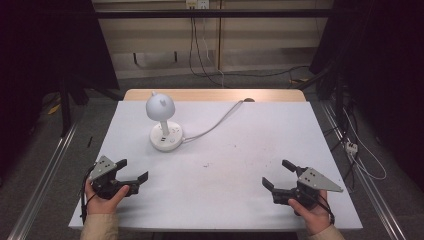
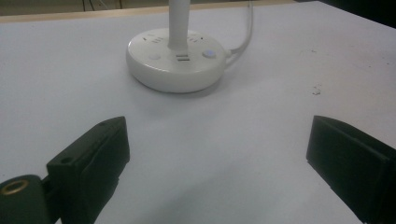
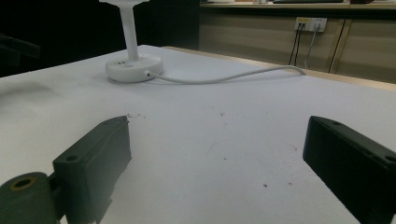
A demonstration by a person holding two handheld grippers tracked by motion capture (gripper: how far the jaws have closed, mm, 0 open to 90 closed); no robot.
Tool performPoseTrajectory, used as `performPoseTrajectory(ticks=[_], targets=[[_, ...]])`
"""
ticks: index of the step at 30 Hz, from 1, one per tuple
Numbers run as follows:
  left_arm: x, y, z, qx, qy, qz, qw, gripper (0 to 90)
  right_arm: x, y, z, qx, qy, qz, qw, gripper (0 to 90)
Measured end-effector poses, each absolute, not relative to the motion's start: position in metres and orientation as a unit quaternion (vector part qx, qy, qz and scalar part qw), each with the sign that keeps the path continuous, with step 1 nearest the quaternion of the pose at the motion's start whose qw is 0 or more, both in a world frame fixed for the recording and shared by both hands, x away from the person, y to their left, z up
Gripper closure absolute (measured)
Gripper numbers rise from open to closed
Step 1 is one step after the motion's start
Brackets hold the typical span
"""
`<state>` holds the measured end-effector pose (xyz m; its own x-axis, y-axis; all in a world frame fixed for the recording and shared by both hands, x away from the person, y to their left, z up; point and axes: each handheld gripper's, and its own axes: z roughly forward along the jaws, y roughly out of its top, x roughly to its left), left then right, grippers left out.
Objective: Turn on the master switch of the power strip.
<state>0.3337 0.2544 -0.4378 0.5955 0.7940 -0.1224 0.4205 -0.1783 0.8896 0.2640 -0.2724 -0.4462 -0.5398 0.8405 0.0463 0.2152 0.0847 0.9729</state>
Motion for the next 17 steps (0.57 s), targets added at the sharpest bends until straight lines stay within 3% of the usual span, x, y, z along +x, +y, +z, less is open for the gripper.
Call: performPoseTrajectory(ticks=[17], targets=[[0.3339,0.2522,-0.4379,0.748,0.405,0.188,0.490,5.8,0.2637,-0.2786,-0.4480,0.398,0.682,0.546,0.278,6.9]])
